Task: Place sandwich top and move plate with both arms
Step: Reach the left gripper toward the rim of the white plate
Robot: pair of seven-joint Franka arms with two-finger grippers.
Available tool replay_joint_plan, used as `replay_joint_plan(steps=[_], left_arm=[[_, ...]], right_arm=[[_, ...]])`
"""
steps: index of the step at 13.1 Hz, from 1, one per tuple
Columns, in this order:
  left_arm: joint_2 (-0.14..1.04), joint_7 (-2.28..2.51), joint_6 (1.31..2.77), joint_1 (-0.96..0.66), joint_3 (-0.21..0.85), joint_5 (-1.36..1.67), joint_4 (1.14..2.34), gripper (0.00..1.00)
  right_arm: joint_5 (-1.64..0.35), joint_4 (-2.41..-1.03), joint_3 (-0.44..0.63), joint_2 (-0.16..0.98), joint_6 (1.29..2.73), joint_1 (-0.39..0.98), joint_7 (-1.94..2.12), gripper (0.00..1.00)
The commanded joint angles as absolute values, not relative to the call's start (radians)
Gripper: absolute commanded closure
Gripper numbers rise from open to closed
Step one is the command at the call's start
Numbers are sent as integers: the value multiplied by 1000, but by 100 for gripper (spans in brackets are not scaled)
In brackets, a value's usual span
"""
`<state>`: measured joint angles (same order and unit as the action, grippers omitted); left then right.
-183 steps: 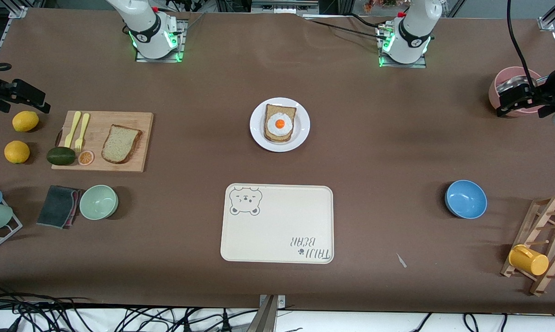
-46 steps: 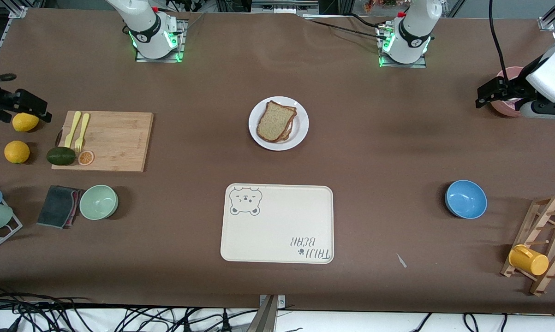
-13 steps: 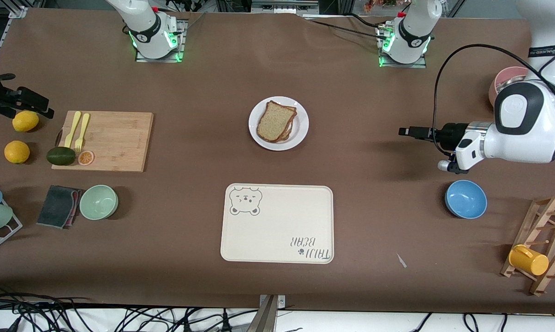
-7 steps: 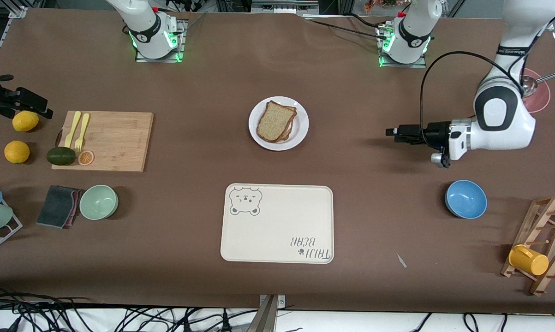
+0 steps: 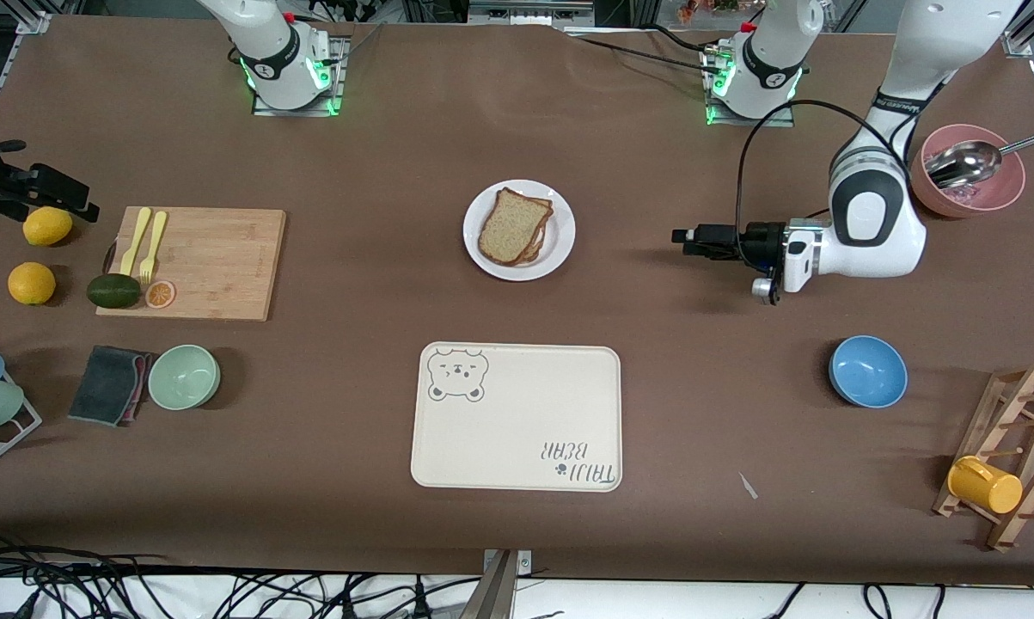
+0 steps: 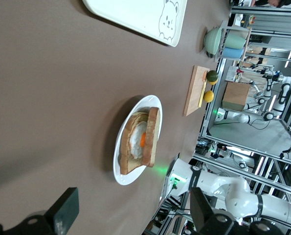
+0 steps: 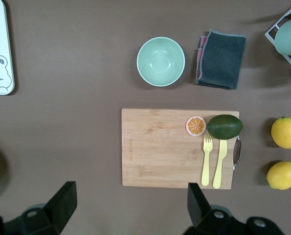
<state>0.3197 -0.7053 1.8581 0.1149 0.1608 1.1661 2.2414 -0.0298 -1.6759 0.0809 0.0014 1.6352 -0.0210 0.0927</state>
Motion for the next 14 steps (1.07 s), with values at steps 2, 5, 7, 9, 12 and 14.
replay_joint_plan(steps=[2, 5, 7, 9, 12, 14], left_arm=[[334, -721, 1890, 83, 169, 1245, 2229, 0], [365, -735, 1910, 17, 169, 1275, 2233, 0], [400, -753, 1905, 11, 169, 1278, 2232, 0], [445, -828, 1911, -2, 169, 1311, 2232, 0], [495, -903, 1922, -58, 169, 1388, 2229, 0], [495, -908, 1959, -121, 169, 1477, 2229, 1]], right_arm=[[-46, -1658, 81, 6, 1618, -28, 100, 0], [-48, -1660, 81, 6, 1617, -28, 100, 0], [-46, -1660, 81, 6, 1617, -28, 100, 0], [-46, -1660, 81, 6, 1617, -28, 100, 0], [-46, -1660, 83, 6, 1617, -28, 100, 0], [-46, -1660, 83, 6, 1618, -28, 100, 0]])
